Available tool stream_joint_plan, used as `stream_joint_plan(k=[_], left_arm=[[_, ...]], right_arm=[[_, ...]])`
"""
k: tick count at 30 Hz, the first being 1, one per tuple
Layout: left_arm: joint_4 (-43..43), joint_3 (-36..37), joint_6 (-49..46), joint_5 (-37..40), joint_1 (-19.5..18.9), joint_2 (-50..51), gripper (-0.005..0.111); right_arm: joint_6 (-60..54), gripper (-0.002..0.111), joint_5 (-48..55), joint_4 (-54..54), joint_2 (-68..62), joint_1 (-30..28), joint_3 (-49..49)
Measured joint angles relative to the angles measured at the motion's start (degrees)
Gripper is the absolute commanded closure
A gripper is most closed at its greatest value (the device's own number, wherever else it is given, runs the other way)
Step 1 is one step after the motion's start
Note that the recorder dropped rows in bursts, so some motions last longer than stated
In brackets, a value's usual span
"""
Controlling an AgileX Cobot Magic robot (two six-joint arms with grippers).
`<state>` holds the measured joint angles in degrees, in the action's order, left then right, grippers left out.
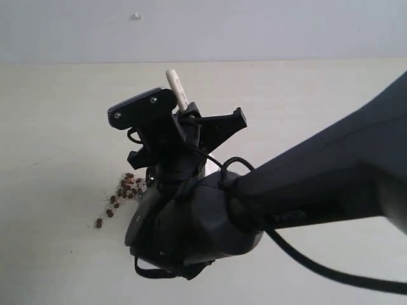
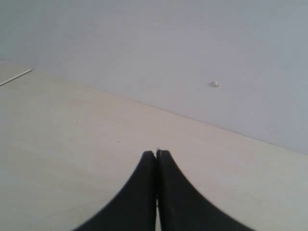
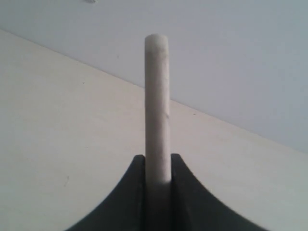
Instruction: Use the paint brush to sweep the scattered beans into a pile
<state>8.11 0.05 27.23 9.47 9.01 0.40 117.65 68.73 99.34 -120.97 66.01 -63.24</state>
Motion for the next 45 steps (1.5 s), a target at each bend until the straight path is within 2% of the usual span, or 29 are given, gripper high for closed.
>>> stream_joint_plan(k=[7, 18, 23, 31, 37, 45], left_arm=[[0.0, 0.0, 0.0, 0.0, 0.0, 0.0, 0.107], [0.0, 0.0, 0.0, 0.0, 0.0, 0.0, 0.107], [0.0, 0.0, 0.0, 0.0, 0.0, 0.0, 0.107], [0.0, 0.0, 0.0, 0.0, 0.0, 0.0, 0.107], [0.0, 0.0, 0.0, 0.0, 0.0, 0.0, 0.107], [0.0, 0.0, 0.0, 0.0, 0.0, 0.0, 0.107]], right_arm=[[3.1, 0.108, 0.0, 0.0, 0.0, -4.4, 0.0], [3.5, 0.108, -1.8, -0.1, -5.1, -4.3, -9.7], [1.8, 0.108, -3.0, -0.1, -5.1, -1.5, -14.4], [-19.7, 0.108, -0.3, -0.1, -3.4, -0.2, -15.7], [-40.3, 0.108, 0.3, -0.1, -2.5, 0.1, -15.7], [-56.9, 0.108, 0.3, -0.2, -2.5, 2.6, -15.7]])
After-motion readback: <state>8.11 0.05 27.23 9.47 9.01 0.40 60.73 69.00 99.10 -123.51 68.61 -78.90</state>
